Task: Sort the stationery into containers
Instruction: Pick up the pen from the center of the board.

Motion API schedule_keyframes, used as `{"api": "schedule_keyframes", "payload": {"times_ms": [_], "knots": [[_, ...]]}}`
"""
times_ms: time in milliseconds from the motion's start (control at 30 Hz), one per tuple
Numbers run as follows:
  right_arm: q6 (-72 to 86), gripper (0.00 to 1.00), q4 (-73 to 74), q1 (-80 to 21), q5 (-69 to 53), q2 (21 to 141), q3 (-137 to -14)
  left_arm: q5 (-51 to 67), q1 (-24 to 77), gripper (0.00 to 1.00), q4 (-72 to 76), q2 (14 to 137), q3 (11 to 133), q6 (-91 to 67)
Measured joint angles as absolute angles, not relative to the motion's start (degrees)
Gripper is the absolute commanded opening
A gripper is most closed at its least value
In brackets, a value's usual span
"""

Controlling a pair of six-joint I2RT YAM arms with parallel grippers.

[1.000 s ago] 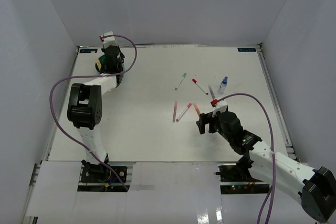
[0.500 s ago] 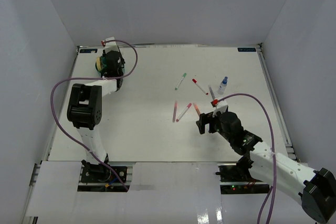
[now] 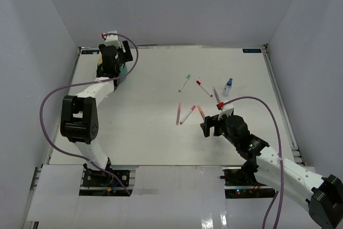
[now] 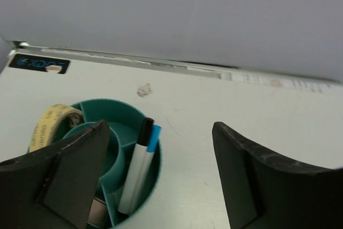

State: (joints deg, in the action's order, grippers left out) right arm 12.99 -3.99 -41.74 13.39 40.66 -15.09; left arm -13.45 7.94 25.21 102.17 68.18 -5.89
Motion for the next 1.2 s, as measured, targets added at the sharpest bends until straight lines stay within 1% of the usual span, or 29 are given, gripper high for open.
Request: {"api": "schedule_keyframes", "payload": {"times_ms": [100,200,400,500,600,733,800,833,867,900,933,1100,1167,1200], "knots": [[13.06,0.95,-4.10,-41.74,13.78,40.23,-15.09,-7.07,8.43,0.97,17.04,100.14,71.70,-5.89],[13.19,0.96,-3.99,-41.74,14.96,40.18,-15.09,-2.48,11.22,0.98,8.23,98.56,74.89,-5.63],[14.24,0.95,-2.87,-41.74,18.11,38.83,-15.09,3.01,25.63,0.98,-7.57,97.56,77.06,-5.61],[14.90,0.95,-2.50,-41.74,19.55,36.45,-15.09,5.63,33.15,0.94,-13.45,98.43,77.08,-7.20],[15.51,0.95,-1.83,-41.74,20.69,33.67,-15.09,6.02,38.35,0.90,-18.81,101.16,78.85,-9.45],[16.38,0.95,-0.71,-41.71,21.82,30.76,-15.09,3.55,44.12,0.87,-25.61,109.32,86.52,-11.55],[16.78,0.95,0.10,-41.69,22.31,29.69,-15.09,0.97,46.59,0.82,-28.95,114.52,91.72,-12.14],[16.99,0.95,0.40,-41.69,22.46,29.30,-15.09,0.12,47.44,0.79,-30.41,116.53,93.80,-12.25],[17.30,0.95,0.78,-41.69,22.57,28.97,-15.09,-0.78,48.49,0.79,-31.97,119.04,96.07,-12.56],[17.56,0.95,1.21,-41.69,22.61,28.58,-15.09,-1.39,49.30,0.73,-33.39,121.03,97.97,-12.69],[17.67,0.95,1.65,-41.69,22.68,28.23,-15.09,-1.74,49.89,0.70,-34.17,122.61,99.07,-13.04],[18.04,0.95,3.27,-41.69,23.05,26.94,-15.09,-2.57,50.37,0.59,-38.54,126.96,101.16,-14.00],[18.11,0.95,3.36,-41.69,23.29,26.81,-15.09,-2.61,50.30,0.57,-39.46,128.03,102.13,-14.24],[18.11,0.95,3.36,-41.69,23.33,26.76,-15.09,-2.61,50.24,0.55,-39.66,128.33,102.69,-14.44]]}}
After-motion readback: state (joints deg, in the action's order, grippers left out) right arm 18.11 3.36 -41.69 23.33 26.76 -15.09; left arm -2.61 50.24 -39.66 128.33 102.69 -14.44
